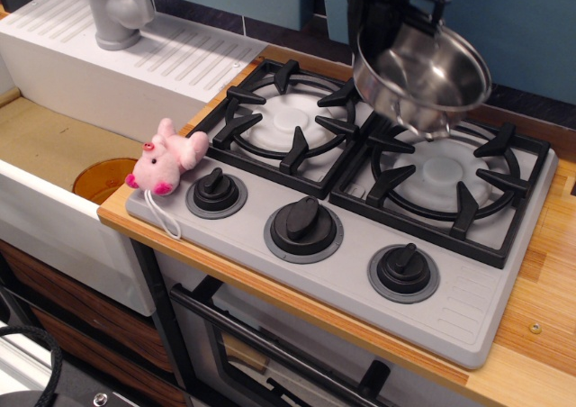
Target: Put pan on stove and put stuffedpig in pan
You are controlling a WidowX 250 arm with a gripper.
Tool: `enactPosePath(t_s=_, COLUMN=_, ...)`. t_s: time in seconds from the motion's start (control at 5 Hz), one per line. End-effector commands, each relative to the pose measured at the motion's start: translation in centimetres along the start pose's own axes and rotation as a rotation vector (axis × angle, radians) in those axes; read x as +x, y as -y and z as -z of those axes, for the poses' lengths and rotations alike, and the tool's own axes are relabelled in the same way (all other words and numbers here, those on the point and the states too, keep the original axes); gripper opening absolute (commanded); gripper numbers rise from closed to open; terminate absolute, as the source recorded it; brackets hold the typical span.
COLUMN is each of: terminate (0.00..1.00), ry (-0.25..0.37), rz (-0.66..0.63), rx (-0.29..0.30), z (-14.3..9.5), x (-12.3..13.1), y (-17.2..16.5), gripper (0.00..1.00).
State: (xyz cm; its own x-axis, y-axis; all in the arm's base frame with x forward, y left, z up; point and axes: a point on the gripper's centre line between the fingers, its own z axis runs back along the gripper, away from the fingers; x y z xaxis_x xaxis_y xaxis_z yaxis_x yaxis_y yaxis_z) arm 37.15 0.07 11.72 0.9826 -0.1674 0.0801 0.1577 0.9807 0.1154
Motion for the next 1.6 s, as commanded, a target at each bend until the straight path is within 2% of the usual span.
enactPosePath(t_s=0.0, terminate=0.0, ry=0.088, rz=0.023, rx=0.042, z=-3.0, x=1.3, y=-3.7, gripper=0.0)
enactPosePath(t_s=0.4, terminate=0.0, ry=0.073, rz=0.043, rx=0.047, z=-2.5, x=0.8, y=-6.8, gripper=0.0)
enactPosePath(t_s=0.8, terminate=0.0, ry=0.079, rz=0.035, rx=0.041, z=-1.2, x=-0.1, y=-8.4, gripper=0.0)
enactPosePath(t_s=1.4, terminate=0.0, ry=0.101, rz=0.053, rx=0.033, z=1.4, x=0.1, y=-10.6, gripper=0.0)
